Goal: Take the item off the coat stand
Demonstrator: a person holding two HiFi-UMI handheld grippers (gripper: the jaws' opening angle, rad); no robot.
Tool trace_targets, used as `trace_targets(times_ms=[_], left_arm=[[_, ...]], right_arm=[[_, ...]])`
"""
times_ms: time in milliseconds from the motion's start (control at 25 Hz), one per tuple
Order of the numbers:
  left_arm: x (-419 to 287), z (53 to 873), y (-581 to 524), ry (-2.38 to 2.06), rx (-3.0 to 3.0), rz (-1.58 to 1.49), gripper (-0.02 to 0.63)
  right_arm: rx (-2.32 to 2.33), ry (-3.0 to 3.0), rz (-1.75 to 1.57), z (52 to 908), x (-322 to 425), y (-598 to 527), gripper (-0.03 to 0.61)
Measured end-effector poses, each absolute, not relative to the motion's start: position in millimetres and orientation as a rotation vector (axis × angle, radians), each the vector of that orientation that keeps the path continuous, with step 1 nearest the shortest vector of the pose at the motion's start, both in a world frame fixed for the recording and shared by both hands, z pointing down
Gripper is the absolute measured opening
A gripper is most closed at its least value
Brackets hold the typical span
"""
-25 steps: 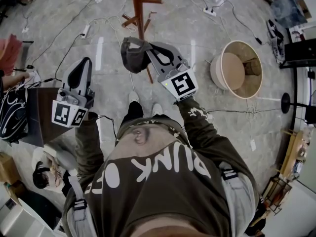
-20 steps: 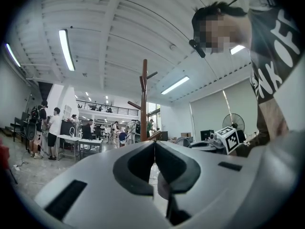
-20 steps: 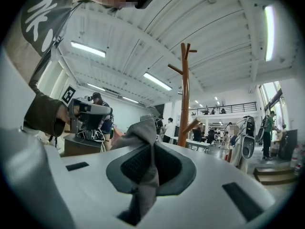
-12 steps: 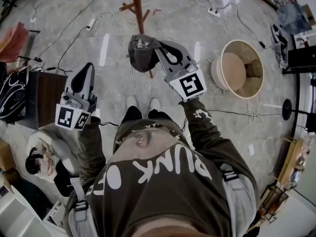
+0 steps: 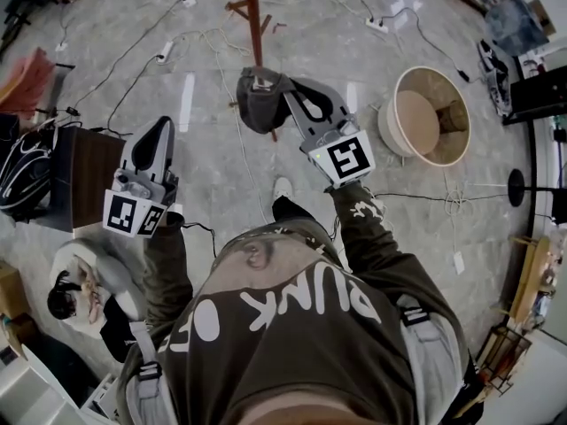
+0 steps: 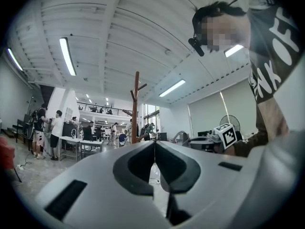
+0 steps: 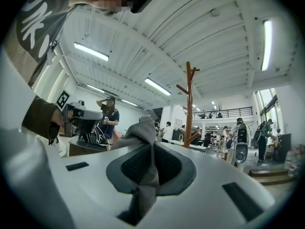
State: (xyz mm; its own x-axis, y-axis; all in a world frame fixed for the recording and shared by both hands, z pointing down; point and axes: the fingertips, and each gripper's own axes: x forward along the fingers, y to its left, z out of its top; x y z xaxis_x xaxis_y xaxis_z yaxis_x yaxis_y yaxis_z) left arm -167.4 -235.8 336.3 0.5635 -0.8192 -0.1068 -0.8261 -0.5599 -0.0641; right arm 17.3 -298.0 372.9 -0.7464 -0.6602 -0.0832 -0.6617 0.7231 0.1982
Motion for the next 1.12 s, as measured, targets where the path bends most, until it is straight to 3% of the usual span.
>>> trace_targets(times_ms=[600, 1120], left_arm=[[-242.5, 336.7, -73.3, 1.265, -2.767, 0.181, 0.006], [-256.3, 330.6, -27.4, 1.218, -2.791, 0.257, 0.006]], right_arm=[[-1.317, 2.902, 0.334, 375.3, -40.8, -116.7, 0.027], [-1.400, 2.913, 0.354, 368.2, -45.9, -55.9, 0.026]])
